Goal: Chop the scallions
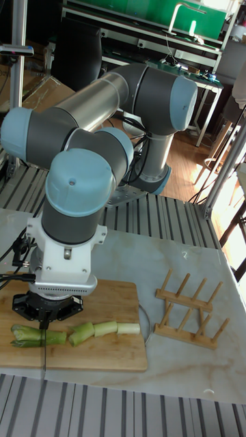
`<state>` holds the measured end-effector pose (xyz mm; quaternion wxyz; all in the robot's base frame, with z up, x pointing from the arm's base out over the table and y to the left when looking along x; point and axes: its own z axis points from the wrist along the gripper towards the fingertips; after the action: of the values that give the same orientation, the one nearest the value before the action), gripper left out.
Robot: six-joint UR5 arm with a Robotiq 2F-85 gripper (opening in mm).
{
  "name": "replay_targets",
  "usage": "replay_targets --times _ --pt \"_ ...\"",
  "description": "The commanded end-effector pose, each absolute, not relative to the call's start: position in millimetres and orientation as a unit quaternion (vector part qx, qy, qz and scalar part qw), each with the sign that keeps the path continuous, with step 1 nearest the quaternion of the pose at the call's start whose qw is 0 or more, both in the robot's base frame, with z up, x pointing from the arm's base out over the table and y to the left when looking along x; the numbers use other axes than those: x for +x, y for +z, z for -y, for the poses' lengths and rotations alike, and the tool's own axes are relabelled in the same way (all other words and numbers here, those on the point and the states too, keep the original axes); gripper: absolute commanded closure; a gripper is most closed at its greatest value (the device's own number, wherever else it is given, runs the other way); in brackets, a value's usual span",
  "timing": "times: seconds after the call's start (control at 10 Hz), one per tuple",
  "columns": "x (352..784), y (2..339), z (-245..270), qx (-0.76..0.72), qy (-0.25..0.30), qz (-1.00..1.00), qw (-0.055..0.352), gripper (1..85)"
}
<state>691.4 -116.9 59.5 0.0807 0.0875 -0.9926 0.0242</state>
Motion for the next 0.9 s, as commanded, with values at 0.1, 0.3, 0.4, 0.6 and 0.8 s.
replay_targets --times 0.1,0.3,0.4,0.6,0.8 --pt "690.5 62.2 112.4 0.084 0.02 0.993 0.084 84.3" --pt "691.1 59.2 114.3 0.085 0.02 0.993 0.083 84.3" --pt "691.8 58.3 114.6 0.085 0.017 0.993 0.08 84.3" --pt "694.4 65.4 114.1 0.083 0.019 0.994 0.074 84.3" --pt "701.2 61.8 112.3 0.082 0.01 0.995 0.059 84.3"
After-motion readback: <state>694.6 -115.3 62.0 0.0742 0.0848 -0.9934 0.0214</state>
